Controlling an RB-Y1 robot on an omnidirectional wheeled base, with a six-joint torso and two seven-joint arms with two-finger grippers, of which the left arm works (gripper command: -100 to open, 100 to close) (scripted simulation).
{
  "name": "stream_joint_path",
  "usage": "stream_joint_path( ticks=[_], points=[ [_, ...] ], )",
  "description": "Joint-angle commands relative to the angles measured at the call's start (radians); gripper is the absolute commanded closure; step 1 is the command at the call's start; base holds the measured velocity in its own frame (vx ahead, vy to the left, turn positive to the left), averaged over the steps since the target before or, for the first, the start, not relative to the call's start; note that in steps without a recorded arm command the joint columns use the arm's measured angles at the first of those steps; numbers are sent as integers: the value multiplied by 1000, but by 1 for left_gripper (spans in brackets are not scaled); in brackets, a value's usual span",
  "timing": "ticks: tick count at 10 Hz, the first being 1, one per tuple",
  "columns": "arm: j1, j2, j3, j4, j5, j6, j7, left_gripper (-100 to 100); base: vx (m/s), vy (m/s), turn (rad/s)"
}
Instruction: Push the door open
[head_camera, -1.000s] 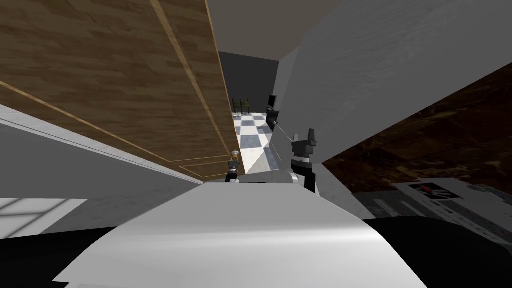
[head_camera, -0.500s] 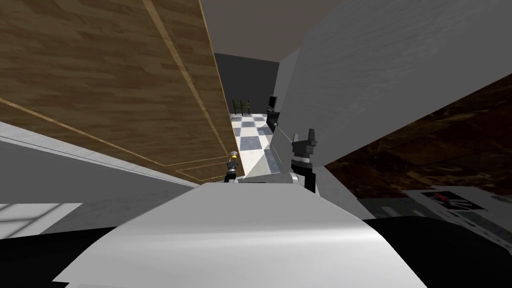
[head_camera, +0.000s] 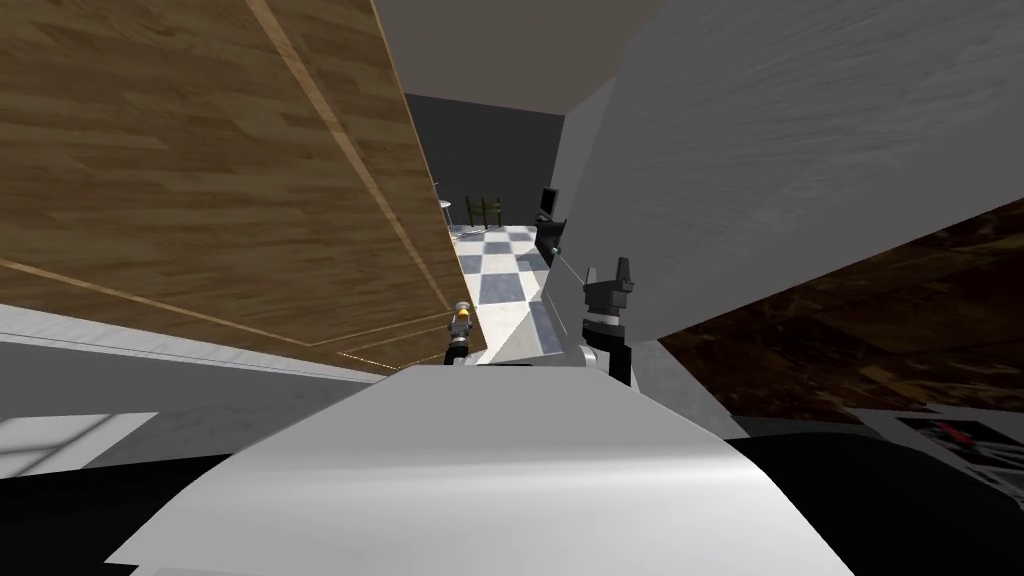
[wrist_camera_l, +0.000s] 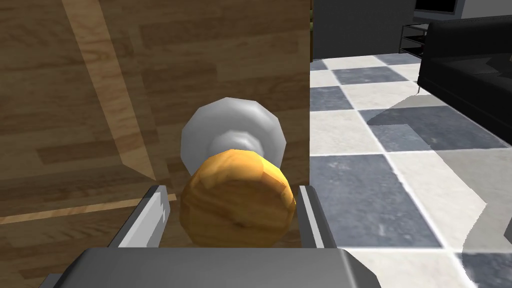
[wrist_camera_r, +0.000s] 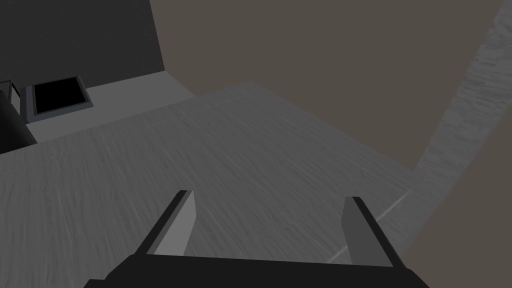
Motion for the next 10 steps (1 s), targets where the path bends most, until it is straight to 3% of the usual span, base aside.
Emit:
stream_joint_path(
  ticks=[1,10],
  points=[
    [-15,20,32,21,15,-9,1,100,148,-29,81],
    [-25,26,98,26,51,-17,-18,100,109,-18,35]
  ],
)
